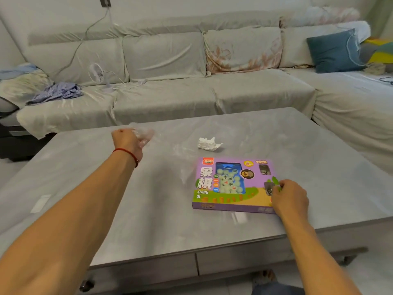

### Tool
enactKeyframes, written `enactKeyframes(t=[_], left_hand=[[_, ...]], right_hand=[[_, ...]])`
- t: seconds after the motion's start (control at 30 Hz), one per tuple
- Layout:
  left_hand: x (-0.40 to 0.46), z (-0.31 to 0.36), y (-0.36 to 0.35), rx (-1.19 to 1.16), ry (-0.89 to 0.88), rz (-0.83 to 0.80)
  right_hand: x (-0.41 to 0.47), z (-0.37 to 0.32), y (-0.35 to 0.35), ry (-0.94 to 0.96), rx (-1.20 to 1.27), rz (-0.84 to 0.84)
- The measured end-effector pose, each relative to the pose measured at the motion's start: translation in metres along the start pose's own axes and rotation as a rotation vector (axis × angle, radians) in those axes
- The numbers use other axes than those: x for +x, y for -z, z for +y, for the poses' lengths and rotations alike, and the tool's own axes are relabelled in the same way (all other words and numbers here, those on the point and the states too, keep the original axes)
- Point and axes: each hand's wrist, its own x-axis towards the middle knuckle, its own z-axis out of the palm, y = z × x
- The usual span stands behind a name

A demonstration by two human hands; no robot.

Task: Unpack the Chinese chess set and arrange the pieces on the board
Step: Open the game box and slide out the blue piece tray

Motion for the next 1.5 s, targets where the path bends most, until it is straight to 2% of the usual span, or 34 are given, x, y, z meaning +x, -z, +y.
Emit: enactKeyframes(t=[0.1, 0.13, 0.23, 0.37, 0.47, 0.6, 0.63, 0.73, 0.77, 0.83, 0.97, 1.1, 1.23, 1.3, 1.37, 1.5], left_hand=[[-0.001, 0.024, -0.049, -0.292, 0.044, -0.067], [-0.008, 0.032, -0.069, -0.304, 0.031, -0.057], [-0.024, 0.032, -0.118, -0.349, 0.010, -0.207], [-0.041, 0.014, -0.166, -0.403, 0.058, -0.324], [-0.038, -0.016, -0.192, -0.394, 0.089, -0.355], [-0.032, -0.073, -0.208, -0.016, 0.139, -0.362], [-0.026, -0.089, -0.211, 0.142, 0.114, -0.332], [-0.007, -0.121, -0.216, 0.833, -0.148, -0.228], [-0.005, -0.124, -0.218, 0.979, -0.201, -0.227], [-0.005, -0.127, -0.214, 1.077, -0.199, -0.259], [0.005, -0.139, -0.193, 1.228, -0.202, -0.173], [0.017, -0.147, -0.186, 1.022, 0.075, -0.333], [0.048, -0.164, -0.210, 0.685, 0.205, -0.309], [0.012, -0.140, -0.221, 0.525, 0.228, -0.336], [0.004, -0.135, -0.234, 0.474, 0.216, -0.344], [0.018, -0.142, -0.256, 0.515, 0.215, -0.481]], right_hand=[[0.000, -0.006, 0.000, -0.006, -0.017, -0.024], [-0.002, -0.010, 0.001, -0.008, -0.033, -0.030], [-0.004, -0.023, 0.006, 0.026, -0.042, -0.031], [-0.004, -0.037, 0.014, 0.101, 0.145, -0.042], [-0.001, -0.041, 0.018, 0.138, 0.169, -0.074], [0.007, -0.040, 0.018, 0.152, 0.048, -0.213], [0.008, -0.039, 0.016, 0.160, 0.016, -0.253], [0.012, -0.038, 0.013, 0.177, -0.037, -0.351], [0.013, -0.038, 0.012, 0.176, -0.049, -0.376], [0.014, -0.037, 0.011, 0.182, -0.083, -0.401], [0.010, -0.040, 0.009, 0.201, -0.116, -0.388], [0.004, -0.050, 0.007, 0.217, -0.086, -0.354], [0.005, -0.051, 0.003, 0.231, -0.057, -0.350], [0.006, -0.050, 0.002, 0.240, -0.070, -0.352], [0.009, -0.048, 0.001, 0.241, -0.092, -0.363], [0.014, -0.048, -0.002, 0.241, -0.103, -0.394]])
